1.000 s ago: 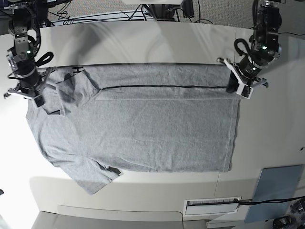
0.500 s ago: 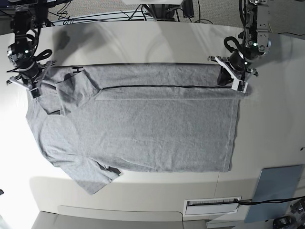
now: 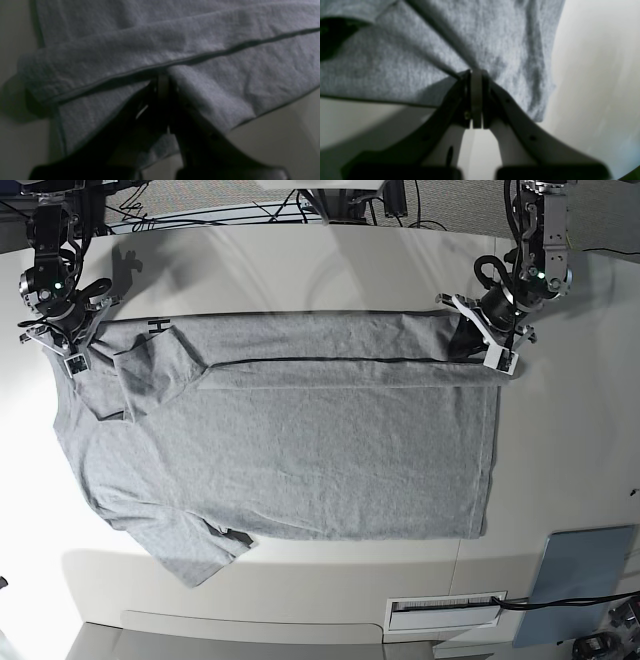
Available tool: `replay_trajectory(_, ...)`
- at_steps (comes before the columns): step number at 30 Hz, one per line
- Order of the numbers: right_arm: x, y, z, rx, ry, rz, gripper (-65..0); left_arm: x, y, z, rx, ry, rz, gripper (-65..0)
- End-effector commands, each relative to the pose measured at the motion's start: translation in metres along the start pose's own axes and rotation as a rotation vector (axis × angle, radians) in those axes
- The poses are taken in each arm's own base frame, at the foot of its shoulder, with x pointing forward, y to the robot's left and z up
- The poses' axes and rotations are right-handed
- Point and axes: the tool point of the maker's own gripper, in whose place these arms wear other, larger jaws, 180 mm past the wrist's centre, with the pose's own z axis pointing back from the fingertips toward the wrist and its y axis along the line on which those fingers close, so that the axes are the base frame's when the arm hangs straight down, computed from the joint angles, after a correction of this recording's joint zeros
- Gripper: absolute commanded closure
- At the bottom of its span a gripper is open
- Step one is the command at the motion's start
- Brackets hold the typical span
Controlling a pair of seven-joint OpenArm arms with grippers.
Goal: Fold the T-shirt properly
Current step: 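Grasp the folded edge again and drag the shirt toward the robot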
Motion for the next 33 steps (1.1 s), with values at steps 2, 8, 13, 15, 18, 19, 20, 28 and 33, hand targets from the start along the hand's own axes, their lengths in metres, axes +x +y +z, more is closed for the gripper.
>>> replay_trajectory(2,-0.015,-0.006,0.003,-0.008,0.073,0.026,0.0,-0.029,0.002,0.005,0.006,0.128,-0.025,0.0)
replay_trajectory(8,-0.038,0.000,0.015,-0.025,0.126,0.101,0.0,-0.060,0.004,0.024,0.010,0.201,-0.029,0.0)
replay_trajectory(13,-0.046,0.002,0.038,-0.044,0.126,0.148,0.0,-0.079,-0.004,0.035,-0.030,0.246,-0.041,0.0)
replay_trajectory(15,-0.054,0.001,0.045,-0.049,0.142,0.155,0.0,-0.087,-0.011,0.041,-0.066,0.260,-0.041,0.0)
replay_trajectory(18,-0.068,-0.003,0.054,-0.060,0.170,0.155,0.0,-0.098,-0.016,0.049,-0.079,0.282,-0.026,0.0)
replay_trajectory(19,-0.072,-0.006,0.056,-0.065,0.180,0.153,0.0,-0.101,-0.019,0.052,-0.082,0.290,-0.025,0.0)
replay_trajectory(20,-0.076,-0.008,0.058,-0.070,0.188,0.151,0.0,-0.104,-0.021,0.055,-0.085,0.296,-0.024,0.0)
replay_trajectory(28,-0.086,-0.011,0.063,-0.076,0.212,0.149,0.0,-0.112,-0.030,0.065,-0.094,0.312,-0.024,0.0)
replay_trajectory(33,-0.083,-0.011,0.064,-0.078,0.210,0.153,0.0,-0.114,-0.027,0.065,-0.085,0.324,-0.046,0.0)
